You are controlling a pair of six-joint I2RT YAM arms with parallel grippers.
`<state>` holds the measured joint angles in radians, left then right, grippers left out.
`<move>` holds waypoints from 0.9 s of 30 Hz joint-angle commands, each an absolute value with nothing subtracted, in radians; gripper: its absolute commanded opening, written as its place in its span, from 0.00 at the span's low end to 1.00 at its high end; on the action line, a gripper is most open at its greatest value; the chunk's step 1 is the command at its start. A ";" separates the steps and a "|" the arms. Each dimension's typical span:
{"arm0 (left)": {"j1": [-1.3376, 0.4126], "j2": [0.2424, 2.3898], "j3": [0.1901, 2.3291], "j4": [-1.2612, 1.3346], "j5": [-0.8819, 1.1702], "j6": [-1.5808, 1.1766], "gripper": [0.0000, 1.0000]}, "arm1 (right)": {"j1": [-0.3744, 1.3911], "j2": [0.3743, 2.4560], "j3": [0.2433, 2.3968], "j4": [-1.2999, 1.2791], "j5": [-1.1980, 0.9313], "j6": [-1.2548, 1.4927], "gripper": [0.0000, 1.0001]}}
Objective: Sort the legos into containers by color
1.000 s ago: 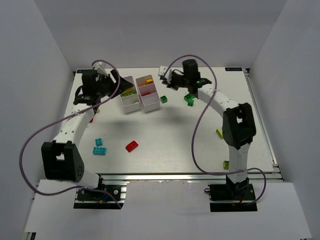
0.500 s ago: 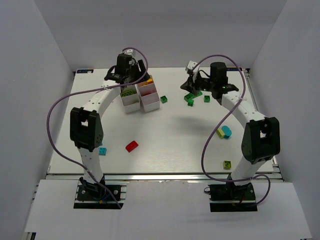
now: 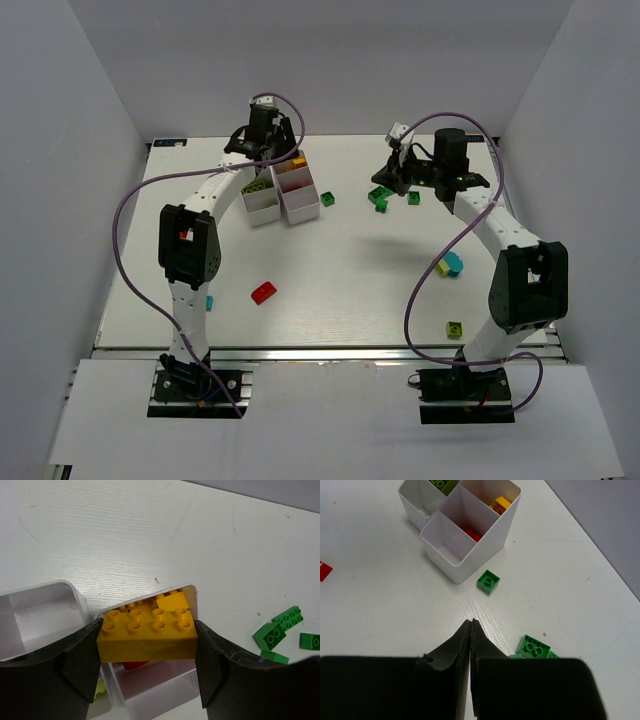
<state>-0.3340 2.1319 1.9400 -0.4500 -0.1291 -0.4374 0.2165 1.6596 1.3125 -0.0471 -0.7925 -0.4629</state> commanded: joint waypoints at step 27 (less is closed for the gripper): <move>-0.368 2.160 2.023 -0.489 -0.242 -0.460 0.69 | 0.199 1.601 1.292 -0.012 -0.838 -0.426 0.06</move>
